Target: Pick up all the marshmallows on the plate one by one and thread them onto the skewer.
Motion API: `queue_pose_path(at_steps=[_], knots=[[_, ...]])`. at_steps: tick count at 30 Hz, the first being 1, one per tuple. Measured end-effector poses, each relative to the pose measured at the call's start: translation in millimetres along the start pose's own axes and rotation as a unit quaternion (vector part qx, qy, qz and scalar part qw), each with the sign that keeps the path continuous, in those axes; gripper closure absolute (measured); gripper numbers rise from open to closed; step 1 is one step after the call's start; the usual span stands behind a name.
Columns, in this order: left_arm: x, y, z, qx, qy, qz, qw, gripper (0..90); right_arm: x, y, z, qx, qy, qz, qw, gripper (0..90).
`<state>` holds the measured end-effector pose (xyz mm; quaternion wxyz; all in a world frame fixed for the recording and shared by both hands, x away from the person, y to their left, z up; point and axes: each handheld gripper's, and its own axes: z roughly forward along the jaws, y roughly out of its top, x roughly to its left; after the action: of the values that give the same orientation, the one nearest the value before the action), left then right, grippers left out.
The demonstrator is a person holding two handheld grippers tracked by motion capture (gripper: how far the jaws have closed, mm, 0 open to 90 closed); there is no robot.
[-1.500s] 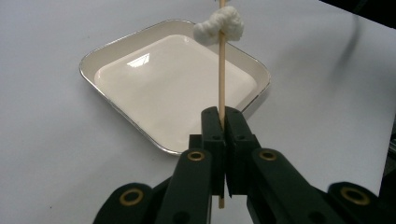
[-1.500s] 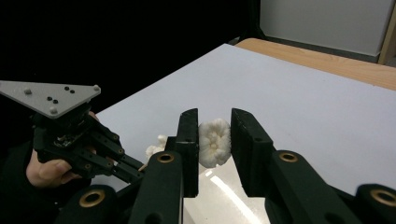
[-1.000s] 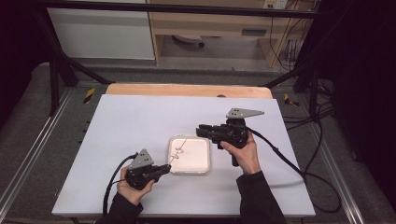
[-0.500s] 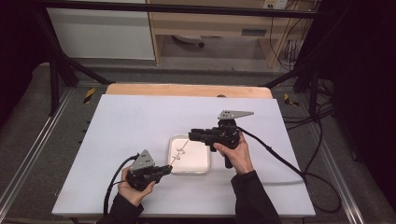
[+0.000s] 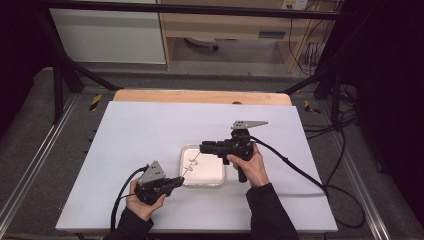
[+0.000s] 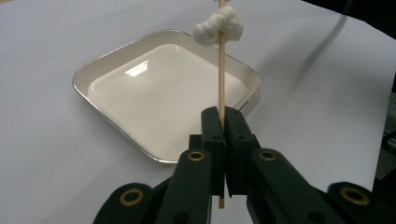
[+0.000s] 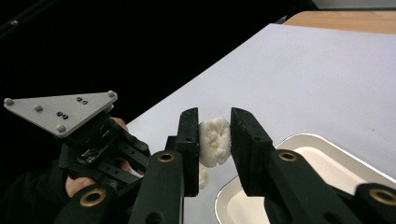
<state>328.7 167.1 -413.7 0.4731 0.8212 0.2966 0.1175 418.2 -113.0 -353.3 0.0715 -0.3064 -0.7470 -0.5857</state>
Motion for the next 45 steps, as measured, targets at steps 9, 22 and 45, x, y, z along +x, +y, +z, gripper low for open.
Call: queue_pose_path(at_steps=[9,22,45], knots=[[-1.0,-1.7,1.9,0.005,0.001,0.008,1.0,88.2,-2.0,-9.1,4.5,-0.005,0.017,0.019,0.9997,76.9],[-1.9,-2.3,3.9,0.012,-0.002,0.008,0.9999,88.4,-0.2,-19.5,9.3,-0.007,0.016,0.019,0.9997,78.4],[-2.2,-4.3,7.8,0.02,-0.009,0.005,0.9998,88.4,1.4,-29.0,14.0,-0.005,0.013,0.019,0.9997,79.3]])
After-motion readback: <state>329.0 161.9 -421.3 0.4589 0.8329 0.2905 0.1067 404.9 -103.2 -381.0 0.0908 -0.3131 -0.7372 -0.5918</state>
